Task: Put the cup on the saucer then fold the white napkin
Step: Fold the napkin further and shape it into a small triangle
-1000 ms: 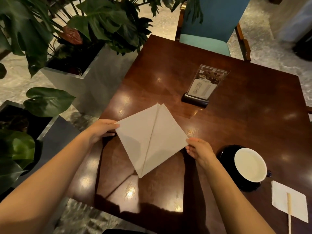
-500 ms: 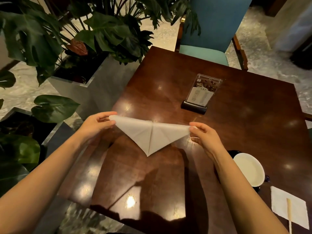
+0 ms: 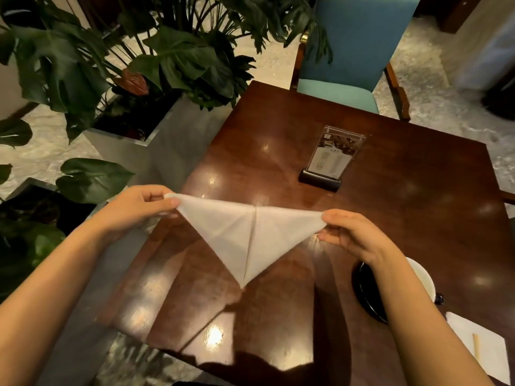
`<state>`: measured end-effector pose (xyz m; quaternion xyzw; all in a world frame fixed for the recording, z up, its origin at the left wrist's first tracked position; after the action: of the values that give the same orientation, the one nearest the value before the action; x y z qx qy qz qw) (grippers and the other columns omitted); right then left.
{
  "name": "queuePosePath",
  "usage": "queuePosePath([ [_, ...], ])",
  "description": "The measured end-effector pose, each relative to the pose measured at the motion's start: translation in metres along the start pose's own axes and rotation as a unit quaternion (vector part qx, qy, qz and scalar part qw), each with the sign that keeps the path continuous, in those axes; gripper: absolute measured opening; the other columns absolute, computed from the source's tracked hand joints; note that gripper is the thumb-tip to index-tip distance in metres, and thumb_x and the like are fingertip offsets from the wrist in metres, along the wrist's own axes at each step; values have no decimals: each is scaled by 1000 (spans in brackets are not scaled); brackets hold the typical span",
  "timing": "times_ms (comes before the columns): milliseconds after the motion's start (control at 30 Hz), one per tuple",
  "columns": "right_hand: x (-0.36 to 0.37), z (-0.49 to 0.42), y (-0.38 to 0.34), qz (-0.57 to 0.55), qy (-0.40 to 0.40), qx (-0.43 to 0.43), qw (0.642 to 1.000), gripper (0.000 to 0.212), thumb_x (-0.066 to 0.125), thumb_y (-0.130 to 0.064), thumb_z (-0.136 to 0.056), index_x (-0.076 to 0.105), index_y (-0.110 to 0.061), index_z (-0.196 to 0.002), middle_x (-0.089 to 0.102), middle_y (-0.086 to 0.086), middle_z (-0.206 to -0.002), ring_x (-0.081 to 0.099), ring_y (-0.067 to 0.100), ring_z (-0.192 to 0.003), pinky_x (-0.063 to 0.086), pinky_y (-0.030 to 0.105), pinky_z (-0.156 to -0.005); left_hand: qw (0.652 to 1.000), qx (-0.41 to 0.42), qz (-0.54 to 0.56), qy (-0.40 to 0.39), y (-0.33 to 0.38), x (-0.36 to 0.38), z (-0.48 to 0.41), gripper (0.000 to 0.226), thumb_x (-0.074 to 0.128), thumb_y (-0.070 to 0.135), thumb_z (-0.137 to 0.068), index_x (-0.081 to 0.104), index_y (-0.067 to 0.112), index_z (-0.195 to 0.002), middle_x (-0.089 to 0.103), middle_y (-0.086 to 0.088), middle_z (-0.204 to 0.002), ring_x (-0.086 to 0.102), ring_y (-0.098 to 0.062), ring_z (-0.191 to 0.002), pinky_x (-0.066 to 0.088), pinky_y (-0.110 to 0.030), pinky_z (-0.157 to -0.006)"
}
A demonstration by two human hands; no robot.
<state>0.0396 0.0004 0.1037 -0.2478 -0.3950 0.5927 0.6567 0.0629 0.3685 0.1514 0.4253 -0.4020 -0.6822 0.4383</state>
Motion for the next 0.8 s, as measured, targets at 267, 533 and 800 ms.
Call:
queuePosePath([
  [267,-26,-37,86,73,126,190,971,6,68,-7,-82,63,-7,-82,65,11,-75,65,16,-65,56,23,-46,938,-301,173,1,-123,42,-15,16,60,5,-86,62,2,-102,74,-13,-84,73,-19,-67,59,-27,-55],
  [533,-47,-71,84,200,237,110,944,14,63,-11,-87,60,-12,-73,61,5,-65,58,13,-58,50,16,-40,945,-282,144,86,-148,46,-49,31,69,8,-82,60,2,-111,71,-13,-85,72,-16,-65,57,-24,-52],
  [800,-46,-51,74,271,310,13,911,21,60,-28,-88,54,-14,-103,64,5,-86,65,26,-83,55,42,-79,923,-240,209,214,-151,49,-35,32,64,-1,-83,49,4,-110,62,-15,-79,64,-22,-64,57,-22,-49],
])
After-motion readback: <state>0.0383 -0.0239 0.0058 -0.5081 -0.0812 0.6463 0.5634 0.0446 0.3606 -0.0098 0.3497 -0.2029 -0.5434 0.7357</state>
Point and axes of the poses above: each hand's wrist, its own z-axis away from the middle knuckle, its own x-axis out of the palm, y = z × x, the point moved 10 cm from there along -z, towards the middle knuckle
